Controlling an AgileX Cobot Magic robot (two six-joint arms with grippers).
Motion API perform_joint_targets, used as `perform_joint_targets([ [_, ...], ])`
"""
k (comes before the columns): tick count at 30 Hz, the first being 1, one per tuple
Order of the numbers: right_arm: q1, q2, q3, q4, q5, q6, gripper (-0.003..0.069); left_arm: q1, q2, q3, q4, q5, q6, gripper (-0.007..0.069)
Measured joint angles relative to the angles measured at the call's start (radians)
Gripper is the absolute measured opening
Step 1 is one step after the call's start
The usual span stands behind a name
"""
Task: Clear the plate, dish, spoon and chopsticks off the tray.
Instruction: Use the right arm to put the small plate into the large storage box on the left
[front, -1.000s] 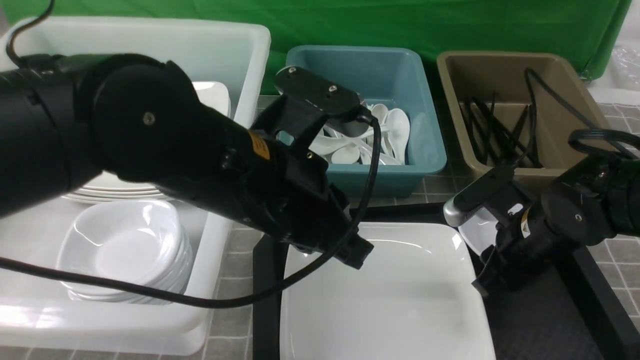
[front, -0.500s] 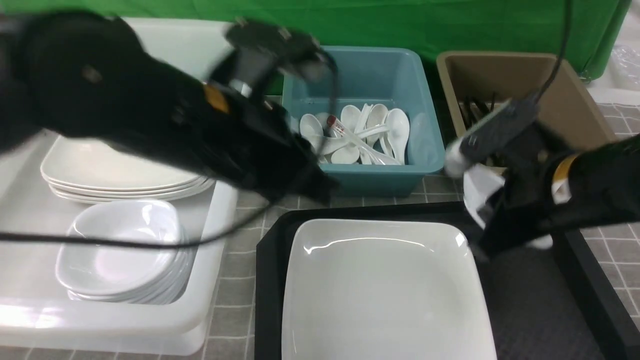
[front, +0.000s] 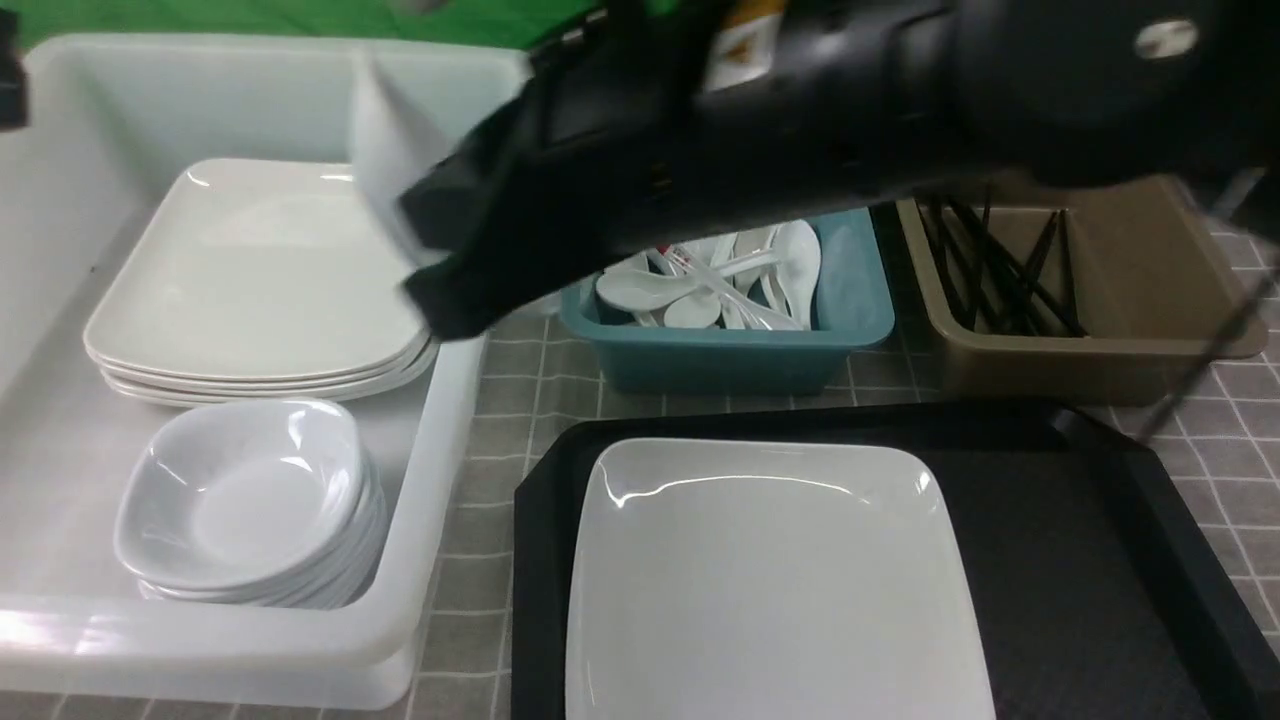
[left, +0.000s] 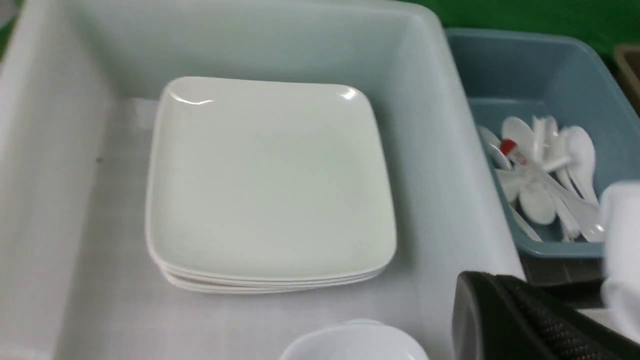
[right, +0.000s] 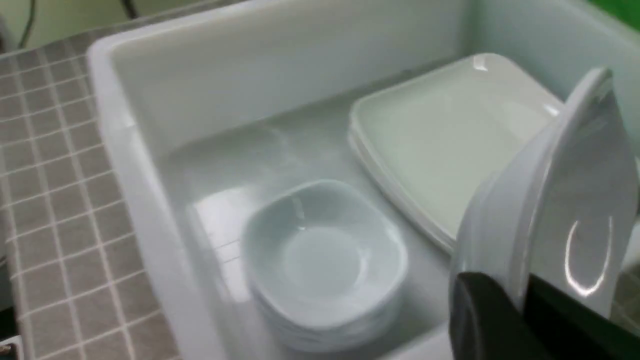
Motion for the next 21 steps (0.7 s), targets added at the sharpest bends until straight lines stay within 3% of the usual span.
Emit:
perform_joint_targets([
  [4, 0.077, 0.193, -0.162, 0.001, 0.014, -0.007, 0.0065, 0.077, -0.058, 0.041, -0.008, 0.011, 0.003, 0.0009],
  [11, 0.118, 0.425, -0.326, -0.062, 0.036, -0.023, 0.0106, 0.089, -0.083, 0.065, -0.031, 0.077, 0.023, 0.0009],
  [14, 0.121, 0.440, -0.329, -0.077, 0.062, -0.022, 0.0179, 0.089, -0.088, 0.065, -0.035, 0.080, 0.026, 0.0009],
  [16, 0.123, 0.439, -0.334, -0.080, 0.108, 0.002, 0.0310, 0.089, -0.091, 0.065, -0.049, 0.080, 0.027, 0.0009],
  [21, 0.123, 0.391, -0.337, -0.088, 0.218, 0.094, 0.0502, 0.089, -0.093, 0.065, -0.099, 0.080, 0.058, 0.0009],
])
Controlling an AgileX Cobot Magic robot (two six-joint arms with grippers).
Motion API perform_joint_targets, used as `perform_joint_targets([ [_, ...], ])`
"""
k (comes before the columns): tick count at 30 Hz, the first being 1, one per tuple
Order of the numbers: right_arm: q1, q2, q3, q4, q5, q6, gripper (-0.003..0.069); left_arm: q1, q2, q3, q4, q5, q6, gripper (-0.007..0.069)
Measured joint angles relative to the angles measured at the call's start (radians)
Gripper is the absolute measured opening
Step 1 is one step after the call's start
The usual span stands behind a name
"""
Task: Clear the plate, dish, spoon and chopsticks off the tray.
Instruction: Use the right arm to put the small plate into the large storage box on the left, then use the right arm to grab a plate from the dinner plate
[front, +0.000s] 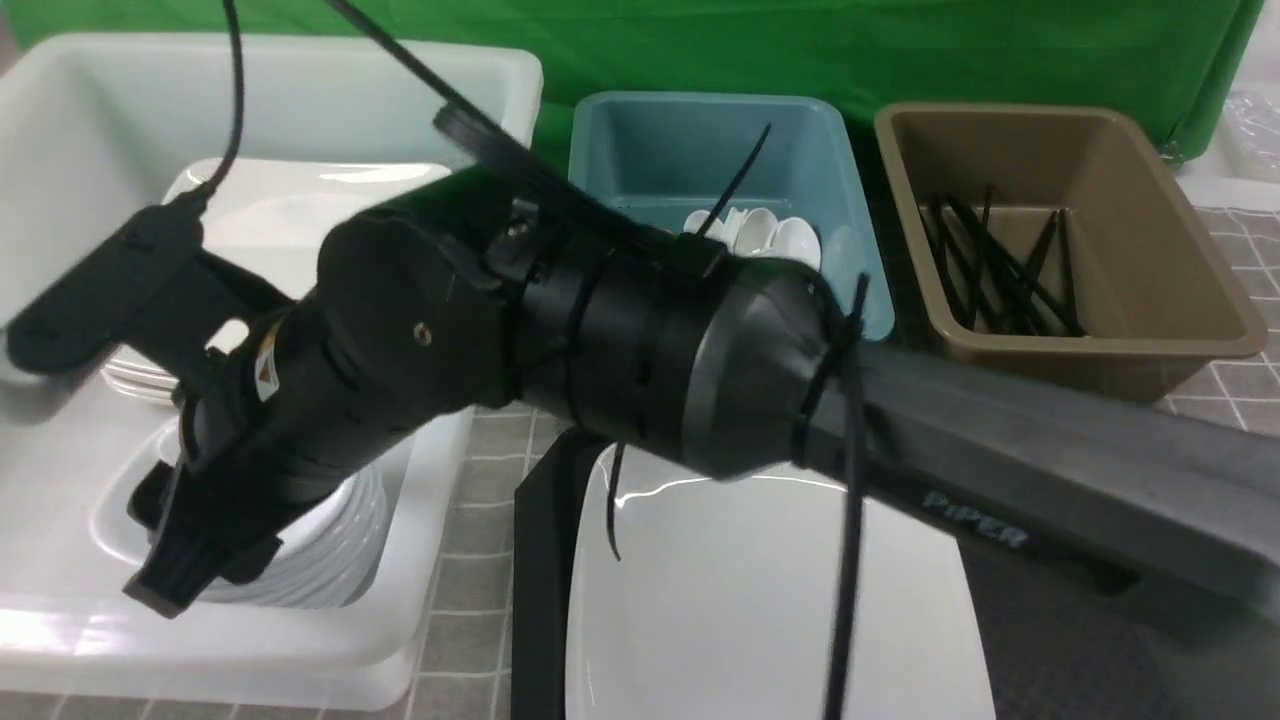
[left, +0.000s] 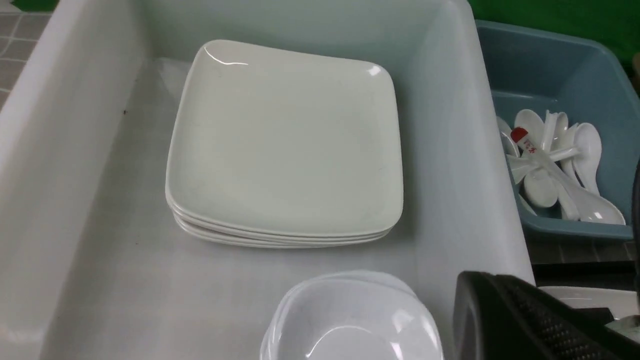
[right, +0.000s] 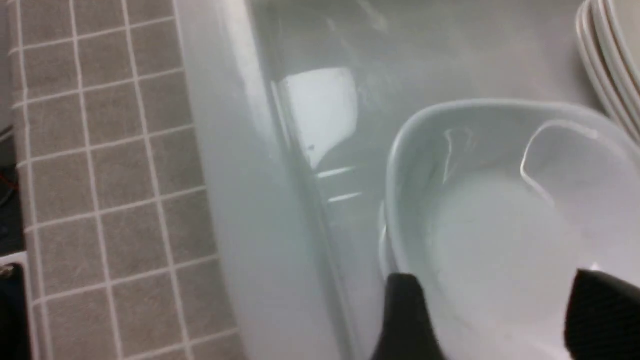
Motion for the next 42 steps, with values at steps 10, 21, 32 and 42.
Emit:
perform_joint_targets([
  [10, -0.093, -0.314, -0.007, -0.464, 0.409, 0.191, 0.0129, -0.164, 0.029, 0.000, -0.229, 0.020, 0.192, 0.0009],
  [21, -0.701, -0.525, 0.353, -0.228, 0.460, 0.229, 0.0019, -0.665, 0.196, 0.067, -0.103, 0.021, 0.091, 0.0009],
  [32, -0.925, -0.352, 0.769, 0.230, 0.089, 0.014, 0.0236, -0.769, 0.219, 0.073, -0.057, -0.016, 0.075, 0.0009],
  [42, -0.848, -0.163, 0.767, 0.261, -0.065, -0.030, 0.0528, -0.769, 0.219, 0.073, -0.016, -0.024, 0.017, 0.0009],
])
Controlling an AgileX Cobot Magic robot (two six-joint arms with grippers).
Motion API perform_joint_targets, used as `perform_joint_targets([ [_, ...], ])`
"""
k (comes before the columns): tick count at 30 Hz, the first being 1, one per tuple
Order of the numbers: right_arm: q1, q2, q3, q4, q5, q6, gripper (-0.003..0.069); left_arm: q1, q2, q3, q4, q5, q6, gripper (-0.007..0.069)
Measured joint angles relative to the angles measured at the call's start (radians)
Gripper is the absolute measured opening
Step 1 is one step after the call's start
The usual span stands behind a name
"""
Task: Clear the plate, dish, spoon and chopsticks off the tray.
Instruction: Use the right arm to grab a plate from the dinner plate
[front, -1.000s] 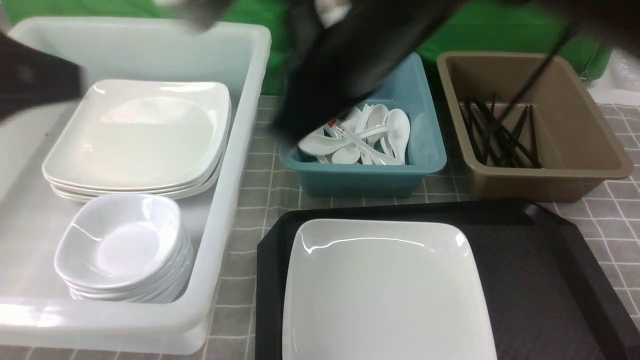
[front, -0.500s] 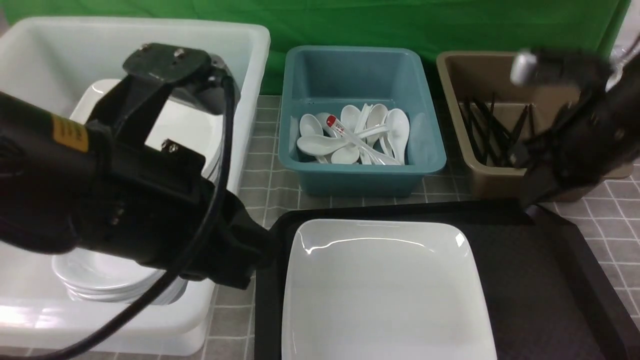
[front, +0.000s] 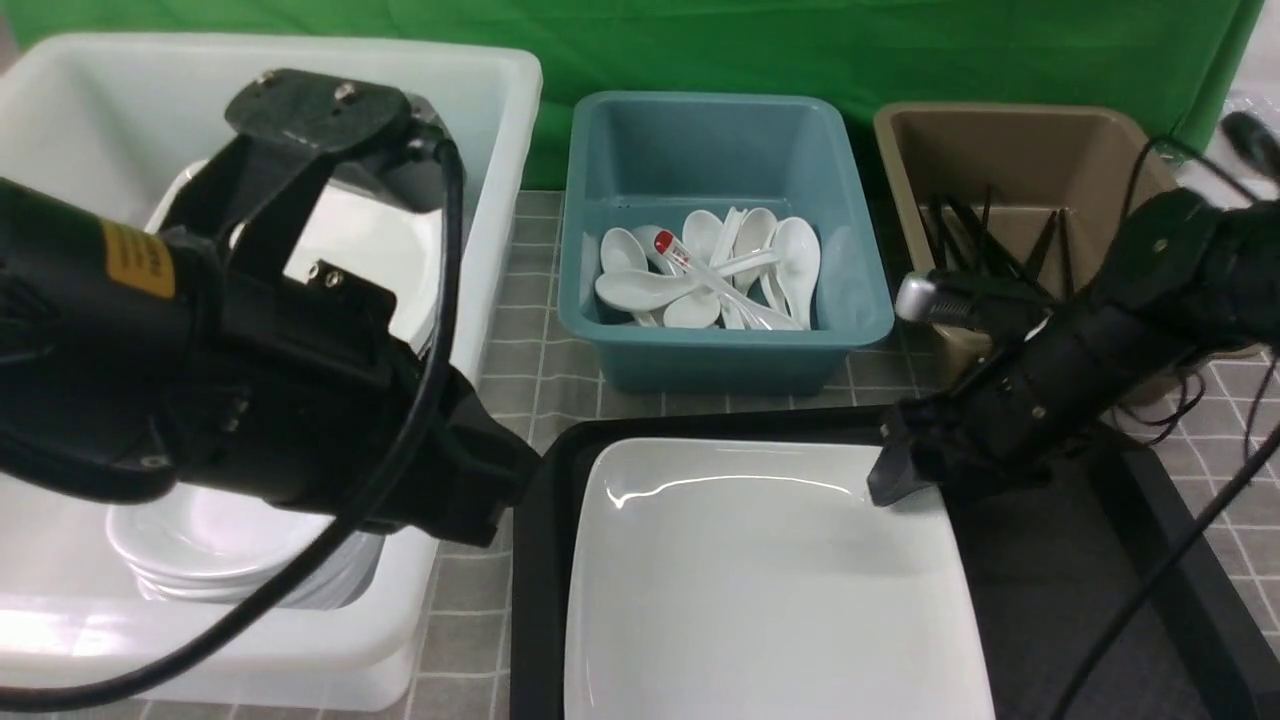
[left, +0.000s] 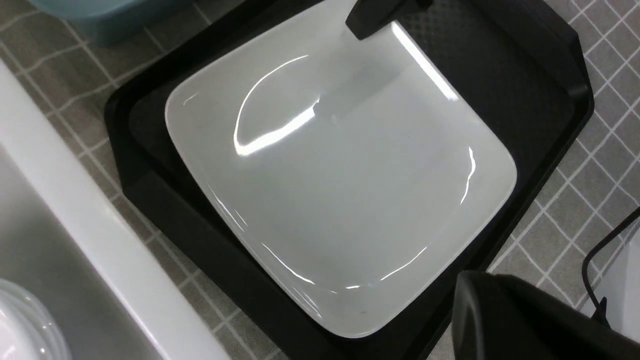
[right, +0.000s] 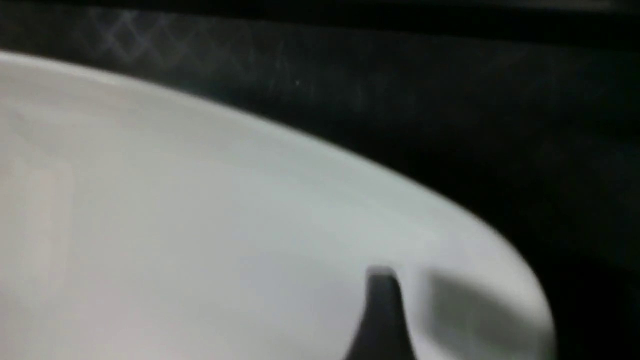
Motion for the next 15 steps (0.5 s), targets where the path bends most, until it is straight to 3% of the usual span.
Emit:
perform_joint_targets([
  [3, 0.026, 0.007, 0.000, 0.002, -0.019, -0.025, 0.0421, 0.000, 0.004, 0.000, 0.007, -0.024, 0.000, 0.0009],
  [5, 0.037, 0.008, 0.000, -0.004, -0.028, -0.040, 0.0278, 0.000, 0.014, 0.000, 0.008, -0.043, 0.009, 0.0009],
  [12, 0.042, -0.025, 0.000, -0.008, 0.029, -0.046, 0.0236, 0.000, 0.103, 0.002, 0.040, -0.066, 0.055, 0.0009],
  [15, 0.041, -0.105, 0.000, -0.037, 0.112, -0.043, 0.0180, 0.000, 0.117, 0.002, 0.106, -0.106, 0.028, 0.0009],
])
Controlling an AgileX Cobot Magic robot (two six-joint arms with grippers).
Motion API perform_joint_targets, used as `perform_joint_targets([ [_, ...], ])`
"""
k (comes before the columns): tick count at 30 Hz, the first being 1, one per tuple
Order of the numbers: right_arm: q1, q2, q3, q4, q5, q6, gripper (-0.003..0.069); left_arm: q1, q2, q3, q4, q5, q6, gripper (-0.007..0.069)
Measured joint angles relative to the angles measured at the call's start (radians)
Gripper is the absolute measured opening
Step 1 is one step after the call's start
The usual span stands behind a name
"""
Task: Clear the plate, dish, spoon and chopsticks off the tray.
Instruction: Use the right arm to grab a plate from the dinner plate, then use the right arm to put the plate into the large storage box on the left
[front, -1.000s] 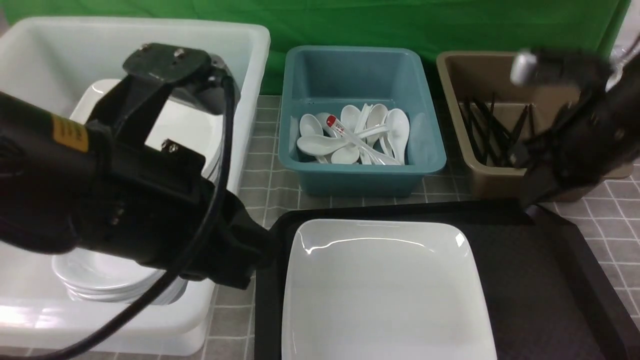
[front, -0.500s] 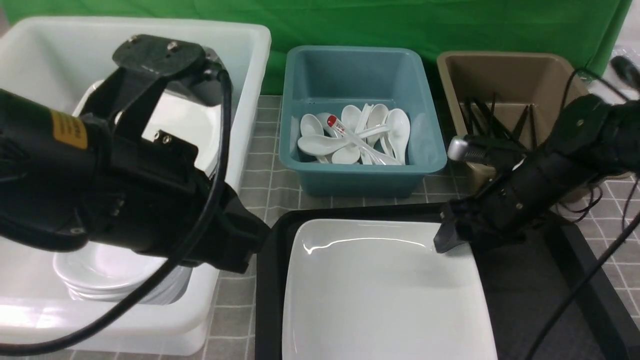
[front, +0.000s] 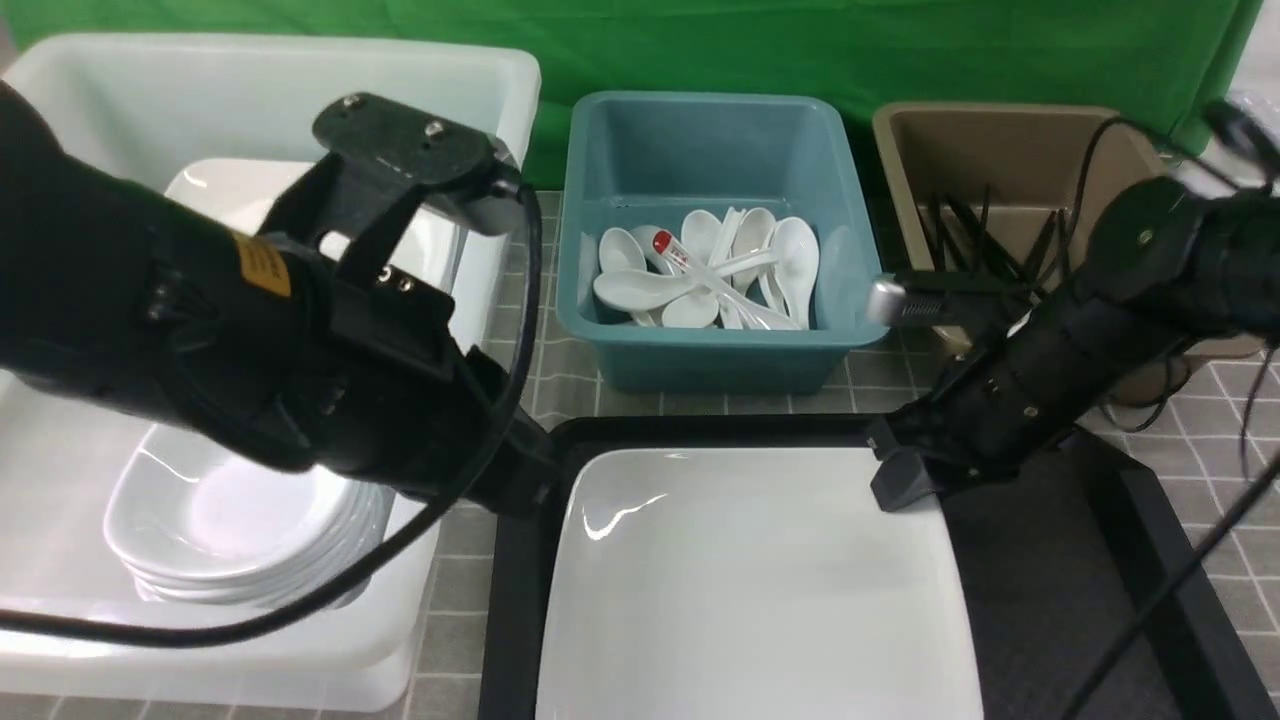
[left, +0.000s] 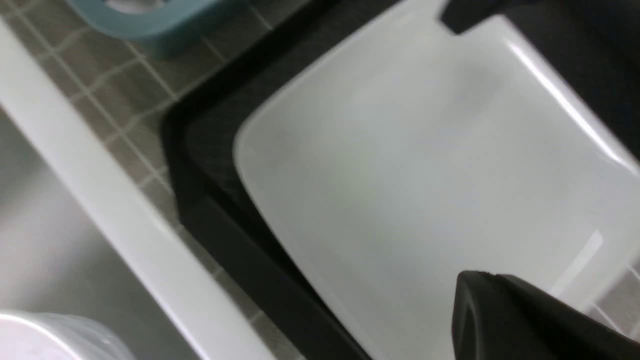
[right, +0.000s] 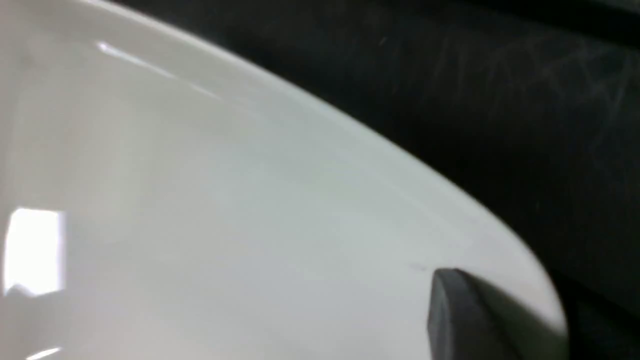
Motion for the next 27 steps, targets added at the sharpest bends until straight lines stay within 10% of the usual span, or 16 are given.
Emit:
perform_joint_targets([
  [14, 0.009, -0.423, -0.126, -0.046, 0.053, 0.038, 0.0059, 0.085, -0.024, -0.095, 0.397, -0.002, -0.312, 0.0009],
  [21, 0.043, -0.352, -0.398, -0.008, 0.001, 0.064, 0.0059, 0.368, -0.045, -0.138, 0.387, 0.001, -0.306, 0.0009],
  [27, 0.181, -0.097, -0.715, 0.035, -0.154, 0.113, 0.0058, 0.620, -0.058, -0.139, 0.143, -0.048, -0.097, 0.0009],
])
